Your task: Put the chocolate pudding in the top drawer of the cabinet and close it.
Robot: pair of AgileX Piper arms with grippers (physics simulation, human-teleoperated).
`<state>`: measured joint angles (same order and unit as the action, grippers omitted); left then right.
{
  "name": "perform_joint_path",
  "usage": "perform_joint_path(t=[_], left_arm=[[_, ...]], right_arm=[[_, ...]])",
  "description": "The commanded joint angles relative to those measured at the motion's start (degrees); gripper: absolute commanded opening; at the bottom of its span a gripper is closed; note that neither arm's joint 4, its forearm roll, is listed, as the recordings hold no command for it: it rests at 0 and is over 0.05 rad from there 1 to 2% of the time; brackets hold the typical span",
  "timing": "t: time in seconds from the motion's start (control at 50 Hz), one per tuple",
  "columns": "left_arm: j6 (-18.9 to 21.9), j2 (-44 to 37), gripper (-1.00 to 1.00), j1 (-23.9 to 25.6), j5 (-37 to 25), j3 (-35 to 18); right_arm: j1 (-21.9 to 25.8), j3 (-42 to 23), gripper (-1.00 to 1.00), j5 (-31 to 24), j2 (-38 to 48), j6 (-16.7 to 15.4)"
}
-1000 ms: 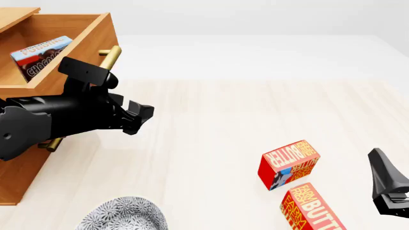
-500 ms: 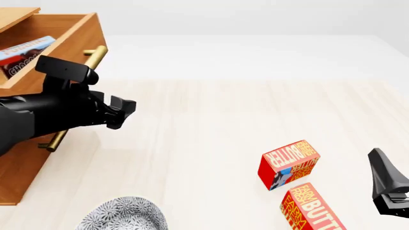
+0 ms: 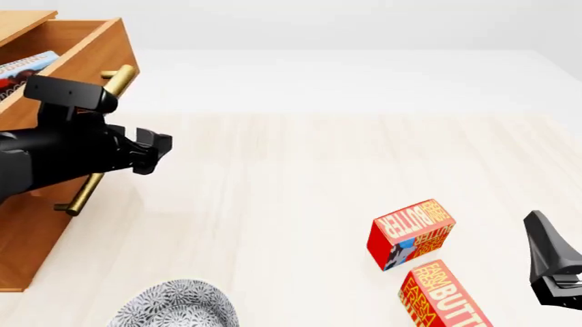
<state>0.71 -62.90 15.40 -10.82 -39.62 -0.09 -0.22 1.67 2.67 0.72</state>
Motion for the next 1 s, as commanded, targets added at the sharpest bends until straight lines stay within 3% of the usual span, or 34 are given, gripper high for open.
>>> perform_joint_path(t=[0.02,1.0], left_arm=[[-0.21,-0.45,1.00,-4.08,1.11,1.84],[-0.97,-4.31,1.00,-15.18,3.76,0.81]], right_arm=[[0.02,0.04,1.00,-0.40,-0.58,-0.13],[0.02,0.04,1.00,-0.40,-0.58,-0.13]])
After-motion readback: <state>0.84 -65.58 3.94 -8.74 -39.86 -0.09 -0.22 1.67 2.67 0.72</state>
